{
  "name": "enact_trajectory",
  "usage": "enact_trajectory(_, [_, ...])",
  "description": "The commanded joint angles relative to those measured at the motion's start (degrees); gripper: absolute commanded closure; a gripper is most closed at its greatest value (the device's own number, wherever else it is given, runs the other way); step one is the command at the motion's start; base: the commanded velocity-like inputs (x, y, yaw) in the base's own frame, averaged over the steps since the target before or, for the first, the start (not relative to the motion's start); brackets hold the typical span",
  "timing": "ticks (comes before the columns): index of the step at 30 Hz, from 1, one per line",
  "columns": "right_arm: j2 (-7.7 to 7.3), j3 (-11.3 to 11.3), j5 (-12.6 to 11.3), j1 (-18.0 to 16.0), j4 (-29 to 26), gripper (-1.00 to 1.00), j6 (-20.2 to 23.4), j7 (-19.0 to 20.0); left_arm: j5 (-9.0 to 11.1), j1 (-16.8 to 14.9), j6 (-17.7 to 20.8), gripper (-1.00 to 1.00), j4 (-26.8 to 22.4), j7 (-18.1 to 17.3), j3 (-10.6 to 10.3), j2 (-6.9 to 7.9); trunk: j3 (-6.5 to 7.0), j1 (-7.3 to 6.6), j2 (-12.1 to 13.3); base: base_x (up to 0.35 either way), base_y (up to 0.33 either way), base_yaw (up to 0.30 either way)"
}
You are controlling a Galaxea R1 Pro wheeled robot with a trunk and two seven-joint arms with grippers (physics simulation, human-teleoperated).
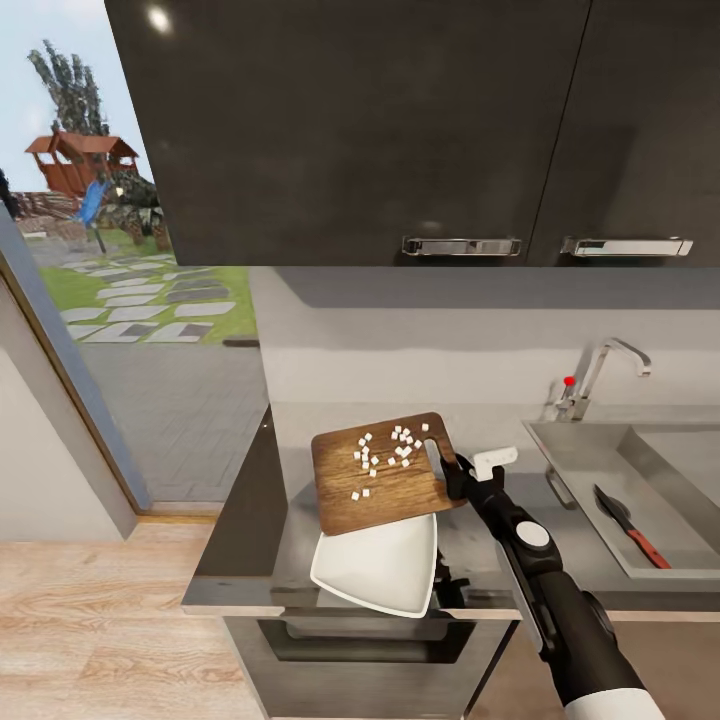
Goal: In the kitchen, take the Vidalia onion out of the sink, dice it on the chopping board with the paring knife, put the diced onion into the bowl on the countertop, then place both the paring knife and the chopping board into the sink.
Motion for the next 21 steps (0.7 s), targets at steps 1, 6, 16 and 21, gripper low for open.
enact_trajectory(1, [-0.02,0.00,0.49,-0.04,0.12,1.00,0.27,0.28,0.60,-0.01,-0.24,-1.00,-0.07,0.42,-0.38,0.09,-0.11,0.04,-0.12,0.000,0.000,0.000])
enact_trajectory(6, [-0.03,-0.05,0.49,-0.04,2.25,1.00,-3.43,0.28,0.60,0.01,-0.24,-1.00,-0.07,0.42,-0.38,0.09,-0.11,0.04,-0.12,0.000,0.000,0.000])
enact_trajectory(16, [-0.10,-0.08,0.49,-0.04,3.89,1.00,-6.45,0.25,0.60,-0.01,-0.24,-1.00,-0.07,0.42,-0.38,0.09,-0.11,0.04,-0.12,0.000,0.000,0.000])
enact_trajectory(21, [-0.87,-0.08,0.49,-0.04,4.34,1.00,-6.80,0.29,0.60,-0.02,-0.24,-1.00,-0.07,0.42,-0.38,0.09,-0.11,0.04,-0.12,0.000,0.000,0.000])
